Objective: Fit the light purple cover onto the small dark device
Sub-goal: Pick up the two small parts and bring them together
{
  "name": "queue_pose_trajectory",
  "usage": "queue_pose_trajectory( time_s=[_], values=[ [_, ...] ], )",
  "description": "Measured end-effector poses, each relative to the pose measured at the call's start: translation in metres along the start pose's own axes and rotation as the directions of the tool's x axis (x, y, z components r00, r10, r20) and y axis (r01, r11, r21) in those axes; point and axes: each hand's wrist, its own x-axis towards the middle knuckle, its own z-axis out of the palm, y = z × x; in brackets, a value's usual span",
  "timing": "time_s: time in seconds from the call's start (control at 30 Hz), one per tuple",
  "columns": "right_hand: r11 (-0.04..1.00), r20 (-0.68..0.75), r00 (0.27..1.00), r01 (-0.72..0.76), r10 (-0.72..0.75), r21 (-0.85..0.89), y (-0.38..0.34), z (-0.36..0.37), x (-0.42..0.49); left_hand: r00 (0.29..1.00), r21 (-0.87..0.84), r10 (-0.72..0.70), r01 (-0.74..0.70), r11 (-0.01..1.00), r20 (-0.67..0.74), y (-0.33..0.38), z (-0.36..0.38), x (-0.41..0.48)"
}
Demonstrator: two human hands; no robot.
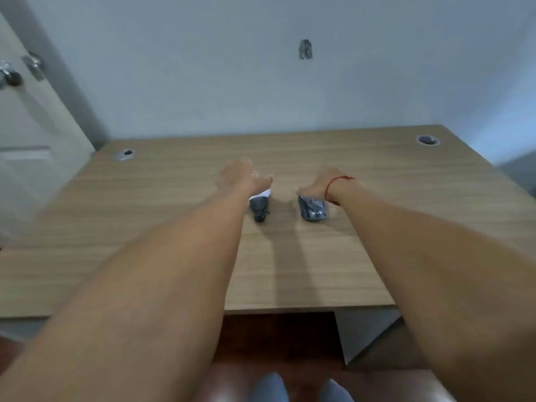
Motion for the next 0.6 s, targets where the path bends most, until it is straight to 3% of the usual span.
queue_pose_trajectory(
  time_s=[0.1, 0.27, 0.43, 0.53, 0.6],
  values=[
    [0.999, -0.008, 1.0, -0.028, 0.028, 0.043, 0.014, 0.028, 0.004, 0.999, 0.056, -0.045, 0.044, 0.997, 0.023, -0.005, 0.03, -0.001],
    [1.0, -0.291, 0.957, 0.016, -0.015, 0.002, 0.036, 0.076, 0.002, 0.993, 0.003, 0.009, -0.009, 1.0, -0.122, -0.011, 0.084, -0.004],
    [0.99, -0.431, 0.902, 0.081, -0.023, 0.117, 0.052, 0.104, -0.017, 0.962, -0.181, -0.053, 0.004, 0.983, -0.269, -0.01, 0.125, -0.028],
    [0.984, -0.452, 0.892, 0.106, -0.031, 0.14, 0.059, 0.109, -0.039, 0.939, -0.22, -0.099, 0.025, 0.975, -0.329, -0.005, 0.13, -0.049],
    [0.98, -0.44, 0.897, 0.12, -0.039, 0.159, 0.063, 0.109, -0.05, 0.929, -0.353, -0.16, 0.035, 0.935, -0.332, -0.005, 0.128, -0.056]
  ],
)
